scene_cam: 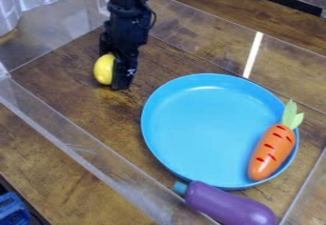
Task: Remove the lemon from the blue tray and put it on the table
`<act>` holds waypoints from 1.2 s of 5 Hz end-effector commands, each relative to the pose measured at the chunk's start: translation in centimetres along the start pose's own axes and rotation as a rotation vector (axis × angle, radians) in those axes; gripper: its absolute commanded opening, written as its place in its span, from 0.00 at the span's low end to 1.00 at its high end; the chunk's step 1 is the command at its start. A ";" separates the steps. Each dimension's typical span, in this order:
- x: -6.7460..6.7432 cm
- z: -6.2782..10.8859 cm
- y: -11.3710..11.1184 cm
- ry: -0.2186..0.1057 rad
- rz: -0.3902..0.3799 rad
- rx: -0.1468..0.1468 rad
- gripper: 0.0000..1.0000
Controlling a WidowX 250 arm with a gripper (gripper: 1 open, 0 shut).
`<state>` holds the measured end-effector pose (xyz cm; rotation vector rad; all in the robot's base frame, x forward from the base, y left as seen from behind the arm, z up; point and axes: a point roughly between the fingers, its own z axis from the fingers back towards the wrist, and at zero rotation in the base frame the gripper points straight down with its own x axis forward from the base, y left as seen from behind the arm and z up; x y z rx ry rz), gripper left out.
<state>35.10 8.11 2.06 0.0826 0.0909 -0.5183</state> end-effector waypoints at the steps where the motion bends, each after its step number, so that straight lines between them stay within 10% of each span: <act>1: 0.0 1.4 0.0 -0.047 0.004 0.030 0.00; 6: -0.8 2.2 -0.1 -0.084 0.072 0.053 0.00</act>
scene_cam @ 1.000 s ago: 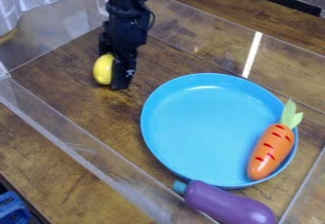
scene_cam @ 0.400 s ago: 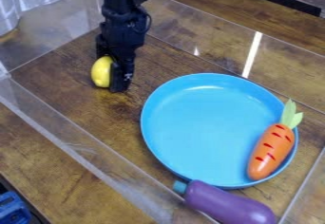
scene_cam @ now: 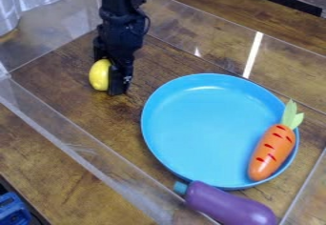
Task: Remove the lemon from the blue tray and put it on the table
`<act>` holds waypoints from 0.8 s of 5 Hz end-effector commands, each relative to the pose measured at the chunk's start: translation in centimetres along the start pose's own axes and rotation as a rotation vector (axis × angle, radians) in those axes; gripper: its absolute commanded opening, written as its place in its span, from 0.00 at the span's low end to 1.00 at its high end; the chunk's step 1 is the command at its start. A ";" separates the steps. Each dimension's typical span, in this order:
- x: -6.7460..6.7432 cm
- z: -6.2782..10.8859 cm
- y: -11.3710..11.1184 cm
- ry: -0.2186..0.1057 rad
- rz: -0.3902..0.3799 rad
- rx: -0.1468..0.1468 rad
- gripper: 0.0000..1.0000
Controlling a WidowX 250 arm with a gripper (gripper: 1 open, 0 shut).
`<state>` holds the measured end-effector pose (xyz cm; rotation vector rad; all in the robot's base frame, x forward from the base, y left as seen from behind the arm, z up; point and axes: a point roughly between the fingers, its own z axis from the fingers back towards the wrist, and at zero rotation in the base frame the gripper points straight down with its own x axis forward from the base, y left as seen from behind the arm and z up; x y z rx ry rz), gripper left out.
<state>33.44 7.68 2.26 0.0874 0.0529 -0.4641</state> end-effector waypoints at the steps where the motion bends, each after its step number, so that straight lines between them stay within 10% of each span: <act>1: 0.7 1.9 1.9 -0.054 0.062 0.049 0.00; 3: 0.7 1.9 3.8 -0.071 0.076 0.067 0.00; 4: 0.7 1.5 4.6 -0.081 0.082 0.066 1.00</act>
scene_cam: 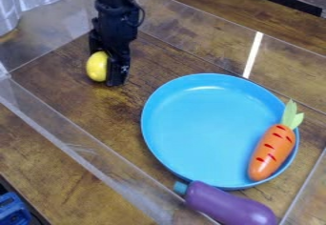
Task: Remove the lemon from the blue tray and put it on the table
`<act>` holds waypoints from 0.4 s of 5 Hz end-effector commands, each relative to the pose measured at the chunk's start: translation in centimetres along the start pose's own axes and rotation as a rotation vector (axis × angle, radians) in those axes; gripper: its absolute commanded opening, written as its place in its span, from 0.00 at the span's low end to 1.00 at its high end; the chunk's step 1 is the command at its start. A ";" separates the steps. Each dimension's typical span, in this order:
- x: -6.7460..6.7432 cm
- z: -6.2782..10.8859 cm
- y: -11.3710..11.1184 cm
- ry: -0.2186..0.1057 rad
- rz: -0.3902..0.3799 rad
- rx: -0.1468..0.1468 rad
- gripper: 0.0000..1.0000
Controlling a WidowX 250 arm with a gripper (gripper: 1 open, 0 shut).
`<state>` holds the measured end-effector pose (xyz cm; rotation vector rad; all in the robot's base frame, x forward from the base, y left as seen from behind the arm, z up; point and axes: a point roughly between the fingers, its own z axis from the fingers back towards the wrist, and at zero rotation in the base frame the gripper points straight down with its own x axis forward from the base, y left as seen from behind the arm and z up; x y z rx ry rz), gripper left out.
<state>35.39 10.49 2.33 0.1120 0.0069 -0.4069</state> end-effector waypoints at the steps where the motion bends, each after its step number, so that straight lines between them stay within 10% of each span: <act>1: 0.6 1.2 1.5 -0.059 -0.011 0.029 1.00; 2: 0.9 0.9 1.6 -0.071 -0.044 0.019 0.00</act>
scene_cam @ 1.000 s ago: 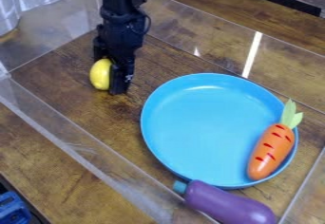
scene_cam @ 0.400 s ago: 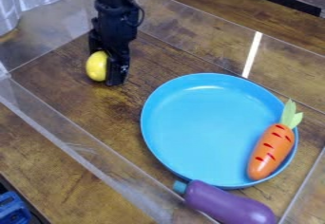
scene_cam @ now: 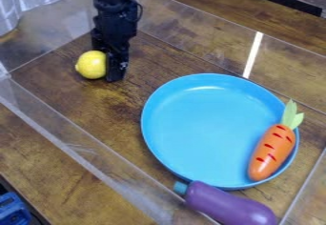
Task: Remove the lemon from the blue tray and put it on the table
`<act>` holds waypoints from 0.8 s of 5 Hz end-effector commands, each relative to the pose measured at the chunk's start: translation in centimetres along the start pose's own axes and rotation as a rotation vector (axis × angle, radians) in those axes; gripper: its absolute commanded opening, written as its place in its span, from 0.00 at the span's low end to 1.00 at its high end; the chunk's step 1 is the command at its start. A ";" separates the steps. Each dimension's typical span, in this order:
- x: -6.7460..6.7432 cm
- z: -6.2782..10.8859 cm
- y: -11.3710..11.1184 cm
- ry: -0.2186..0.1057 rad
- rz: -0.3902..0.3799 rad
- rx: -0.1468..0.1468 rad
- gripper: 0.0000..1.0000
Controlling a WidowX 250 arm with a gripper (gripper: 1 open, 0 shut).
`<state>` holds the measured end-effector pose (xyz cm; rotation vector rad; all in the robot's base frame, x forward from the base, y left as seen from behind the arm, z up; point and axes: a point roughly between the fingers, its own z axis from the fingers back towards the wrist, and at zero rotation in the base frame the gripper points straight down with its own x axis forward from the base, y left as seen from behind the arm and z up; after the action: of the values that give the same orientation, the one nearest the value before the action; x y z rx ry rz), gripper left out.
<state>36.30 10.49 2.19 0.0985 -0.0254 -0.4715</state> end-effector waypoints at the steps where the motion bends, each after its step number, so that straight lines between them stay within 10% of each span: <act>1: -0.6 0.7 1.4 -0.039 0.045 0.018 0.00; 2: -1.2 0.5 1.6 -0.046 0.069 0.012 1.00; 4: -1.1 0.4 2.4 -0.048 0.031 -0.006 1.00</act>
<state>36.18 12.47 2.07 0.0699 -0.0558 -0.4478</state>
